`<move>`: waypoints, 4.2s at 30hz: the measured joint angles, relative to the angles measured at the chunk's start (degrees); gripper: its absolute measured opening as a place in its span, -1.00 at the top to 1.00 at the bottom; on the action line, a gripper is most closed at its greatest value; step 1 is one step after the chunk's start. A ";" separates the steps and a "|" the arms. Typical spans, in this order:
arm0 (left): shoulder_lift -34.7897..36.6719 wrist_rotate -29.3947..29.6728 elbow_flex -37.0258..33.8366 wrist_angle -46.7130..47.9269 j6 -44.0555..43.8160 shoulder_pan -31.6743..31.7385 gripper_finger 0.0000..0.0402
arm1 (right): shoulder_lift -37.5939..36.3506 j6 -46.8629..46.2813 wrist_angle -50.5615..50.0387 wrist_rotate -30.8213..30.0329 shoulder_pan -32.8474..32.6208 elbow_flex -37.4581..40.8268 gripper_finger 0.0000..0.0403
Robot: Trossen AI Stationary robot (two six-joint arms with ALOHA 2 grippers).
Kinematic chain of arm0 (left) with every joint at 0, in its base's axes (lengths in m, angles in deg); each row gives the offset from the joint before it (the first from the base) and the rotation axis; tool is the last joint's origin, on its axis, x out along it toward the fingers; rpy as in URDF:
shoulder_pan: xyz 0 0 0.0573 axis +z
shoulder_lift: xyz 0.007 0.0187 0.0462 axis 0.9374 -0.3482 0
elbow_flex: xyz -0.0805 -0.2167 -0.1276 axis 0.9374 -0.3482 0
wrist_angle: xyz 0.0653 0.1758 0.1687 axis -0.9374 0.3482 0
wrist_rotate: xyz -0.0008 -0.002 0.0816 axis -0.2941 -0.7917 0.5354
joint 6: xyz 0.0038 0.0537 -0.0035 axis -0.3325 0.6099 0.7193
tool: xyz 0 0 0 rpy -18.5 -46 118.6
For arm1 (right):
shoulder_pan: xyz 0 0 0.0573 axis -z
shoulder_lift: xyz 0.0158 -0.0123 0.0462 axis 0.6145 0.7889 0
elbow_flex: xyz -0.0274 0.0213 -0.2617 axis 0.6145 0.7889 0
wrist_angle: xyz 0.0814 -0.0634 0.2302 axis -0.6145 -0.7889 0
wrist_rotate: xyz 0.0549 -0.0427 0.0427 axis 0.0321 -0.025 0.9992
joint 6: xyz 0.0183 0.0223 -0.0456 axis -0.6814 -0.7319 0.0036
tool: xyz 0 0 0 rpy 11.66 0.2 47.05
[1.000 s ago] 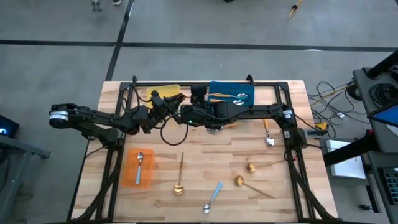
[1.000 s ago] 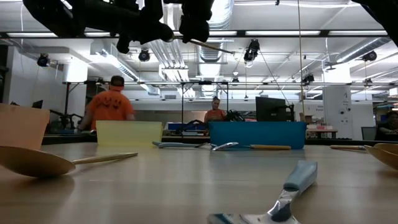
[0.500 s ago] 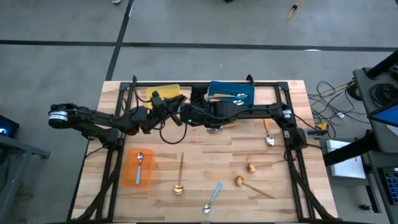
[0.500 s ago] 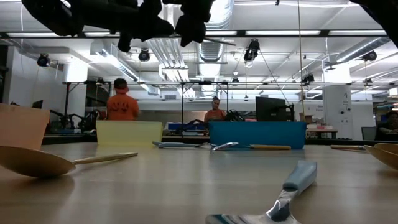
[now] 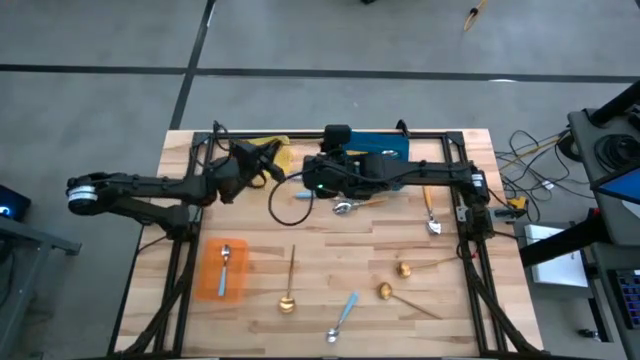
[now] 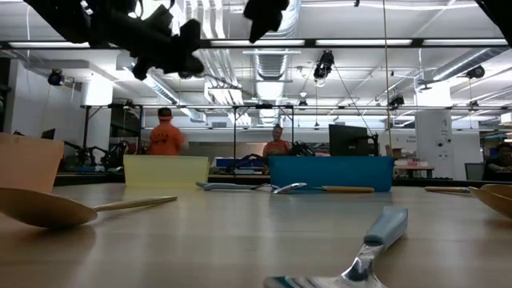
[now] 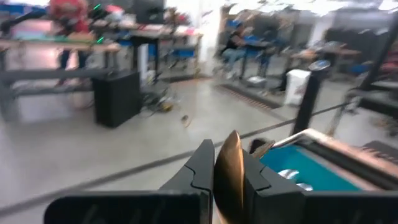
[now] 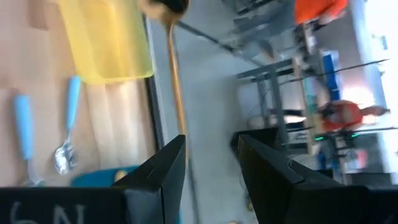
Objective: Sort silverware by color (type)
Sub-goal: Put the gold spoon into the yellow bin
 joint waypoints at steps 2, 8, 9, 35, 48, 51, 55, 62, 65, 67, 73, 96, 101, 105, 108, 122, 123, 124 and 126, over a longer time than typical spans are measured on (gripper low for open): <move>1.77 -1.38 -0.01 4.42 -1.69 2.37 0.98 | -1.60 -3.69 -3.31 3.33 0.33 0.00 0.30; 5.53 -15.66 -0.02 11.69 -5.24 11.30 0.98 | -6.66 -10.94 -7.21 19.39 1.69 2.07 0.35; 5.99 -17.87 -0.02 12.79 -5.82 13.11 0.98 | -7.38 -11.01 -6.85 21.08 1.78 2.99 0.36; 5.55 -31.80 -0.07 30.50 -12.91 28.49 0.96 | -32.83 -12.02 34.82 30.93 1.72 52.59 0.54; 5.55 -31.79 -0.07 33.85 -17.12 28.51 0.96 | -40.04 -7.85 41.33 31.64 1.68 65.02 0.58; 5.55 -31.80 -0.07 35.29 -18.34 28.51 0.96 | -43.44 -4.99 47.50 32.01 1.68 70.61 0.60; 5.57 -31.91 -0.07 37.26 -19.89 28.51 0.96 | -47.50 1.44 51.78 32.09 1.68 75.72 0.62; 5.59 -31.85 -0.09 39.44 -22.32 28.51 0.95 | -54.03 3.42 51.66 32.16 1.70 77.70 0.65; 5.66 -31.86 -0.09 39.40 -23.48 28.51 0.95 | -55.63 2.27 50.09 34.14 1.72 77.75 0.64; 5.85 -32.74 -0.07 39.38 -24.27 28.53 0.95 | -56.11 2.13 48.72 35.34 1.70 77.79 0.64; 7.23 -33.87 -0.07 39.80 -25.32 28.70 0.95 | -56.02 1.70 47.40 35.91 1.70 77.85 0.63; 19.01 -43.69 2.49 26.39 -19.17 21.15 0.95 | -47.95 6.09 83.14 47.89 8.86 86.41 0.71; 17.99 -42.27 0.13 14.49 -19.68 14.77 0.95 | -42.12 0.39 93.42 47.93 13.55 88.31 0.69; 16.38 -37.88 -0.24 11.29 -18.74 10.68 0.95 | -37.20 -12.34 99.74 47.93 16.52 88.23 0.63; 14.47 -33.97 -0.28 9.57 -18.13 7.89 0.95 | -34.15 -15.47 101.69 48.15 17.56 87.58 0.54; 1.96 -29.49 -0.31 -4.25 -16.68 3.18 0.95 | -25.33 -19.81 118.82 55.85 17.44 87.97 0.17; 1.01 -29.50 -0.31 -5.05 -16.68 3.00 0.95 | -25.62 -19.81 118.83 55.83 17.44 88.21 0.16; 0.08 -29.54 -0.33 -6.14 -16.69 2.94 0.95 | -25.96 -19.87 118.89 55.82 17.44 88.36 0.15; -1.29 -29.70 -0.33 -7.85 -16.69 2.94 0.95 | -26.70 -20.42 120.03 55.81 17.45 89.07 0.14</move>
